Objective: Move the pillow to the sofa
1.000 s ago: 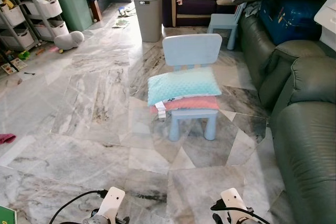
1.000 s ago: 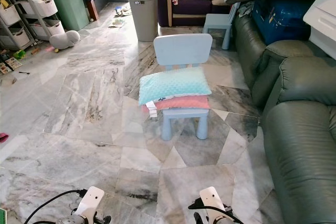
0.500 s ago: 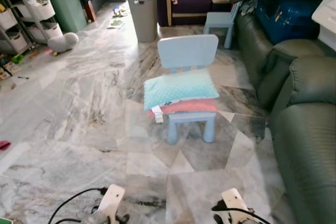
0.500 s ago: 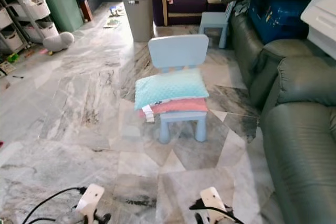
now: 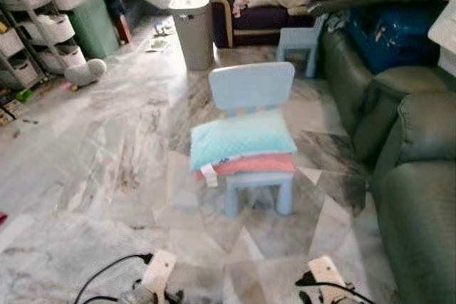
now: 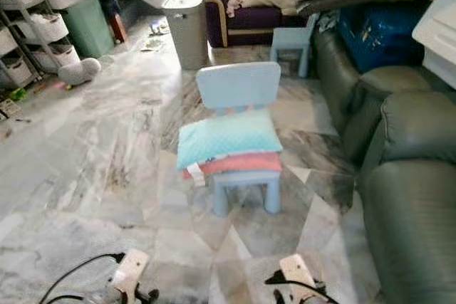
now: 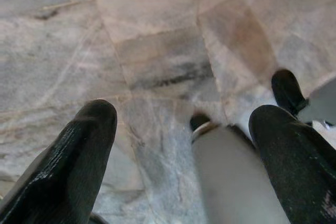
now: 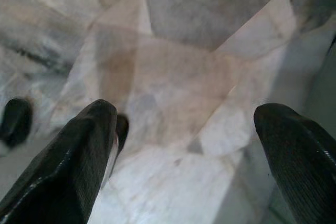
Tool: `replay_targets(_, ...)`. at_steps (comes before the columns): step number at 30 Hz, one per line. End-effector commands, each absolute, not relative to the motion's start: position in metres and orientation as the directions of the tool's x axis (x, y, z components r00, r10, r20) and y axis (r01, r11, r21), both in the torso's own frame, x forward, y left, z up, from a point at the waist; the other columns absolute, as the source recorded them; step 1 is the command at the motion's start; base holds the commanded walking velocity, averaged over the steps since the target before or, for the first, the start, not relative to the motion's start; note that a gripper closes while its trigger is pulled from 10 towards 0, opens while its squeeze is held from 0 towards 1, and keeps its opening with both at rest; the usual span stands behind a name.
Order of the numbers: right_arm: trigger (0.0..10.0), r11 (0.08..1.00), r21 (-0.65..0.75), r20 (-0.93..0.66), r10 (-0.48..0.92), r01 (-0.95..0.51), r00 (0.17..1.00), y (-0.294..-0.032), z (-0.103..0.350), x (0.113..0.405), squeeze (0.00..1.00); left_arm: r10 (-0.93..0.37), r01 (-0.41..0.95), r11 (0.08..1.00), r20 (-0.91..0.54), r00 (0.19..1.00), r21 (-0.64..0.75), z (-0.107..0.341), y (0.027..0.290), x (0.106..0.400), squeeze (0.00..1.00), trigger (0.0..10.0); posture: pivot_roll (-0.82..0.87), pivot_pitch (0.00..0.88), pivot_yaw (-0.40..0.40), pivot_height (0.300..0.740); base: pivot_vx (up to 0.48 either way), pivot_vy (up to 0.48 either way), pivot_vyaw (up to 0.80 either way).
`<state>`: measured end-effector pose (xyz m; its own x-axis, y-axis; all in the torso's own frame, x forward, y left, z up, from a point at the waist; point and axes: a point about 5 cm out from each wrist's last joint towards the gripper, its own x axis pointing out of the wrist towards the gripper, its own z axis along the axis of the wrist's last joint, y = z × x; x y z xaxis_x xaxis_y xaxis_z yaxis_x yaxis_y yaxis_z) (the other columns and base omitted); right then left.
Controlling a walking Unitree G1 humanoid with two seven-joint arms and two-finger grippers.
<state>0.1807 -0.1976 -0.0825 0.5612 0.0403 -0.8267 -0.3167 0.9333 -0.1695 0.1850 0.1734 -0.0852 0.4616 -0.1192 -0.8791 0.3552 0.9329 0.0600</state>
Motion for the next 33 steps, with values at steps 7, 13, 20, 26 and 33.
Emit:
replay_targets(7,10.0,0.934,-0.137,-0.820,0.080,-0.330,0.567,-0.1808,-0.0839,0.1821,0.00,-0.080,0.335,0.938,-0.884,0.461,0.090,-0.0841,0.1875,0.1842,0.00,10.0,-0.14,0.000,0.058,0.740,0.436,0.000,0.00)
replay_targets(13,10.0,0.933,-0.135,-0.818,0.085,-0.333,0.569,-0.1799,-0.0838,0.1823,0.00,-0.078,0.333,0.938,-0.884,0.461,0.091,-0.0840,0.1884,0.1842,0.00,10.0,-0.14,0.000,0.060,0.740,0.437,0.000,0.00)
replay_targets(20,10.0,0.933,-0.136,-0.819,0.083,-0.332,0.567,-0.1830,-0.0840,0.1808,0.00,-0.074,0.334,0.938,-0.884,0.461,0.096,-0.0838,0.1896,0.1845,0.00,10.0,-0.14,0.000,0.062,0.740,0.432,0.000,0.00)
replay_targets(26,10.0,0.933,-0.138,-0.824,0.078,-0.332,0.561,-0.1860,-0.0849,0.1782,0.00,-0.072,0.335,0.937,-0.884,0.461,0.098,-0.0837,0.1897,0.1847,0.00,10.0,-0.14,0.000,0.062,0.740,0.427,0.000,0.00)
replay_targets(33,10.0,0.932,-0.139,-0.826,0.077,-0.335,0.558,-0.1856,-0.0853,0.1775,0.00,-0.072,0.335,0.937,-0.884,0.461,0.099,-0.0838,0.1899,0.1844,0.00,10.0,-0.14,0.000,0.061,0.740,0.423,0.000,0.00)
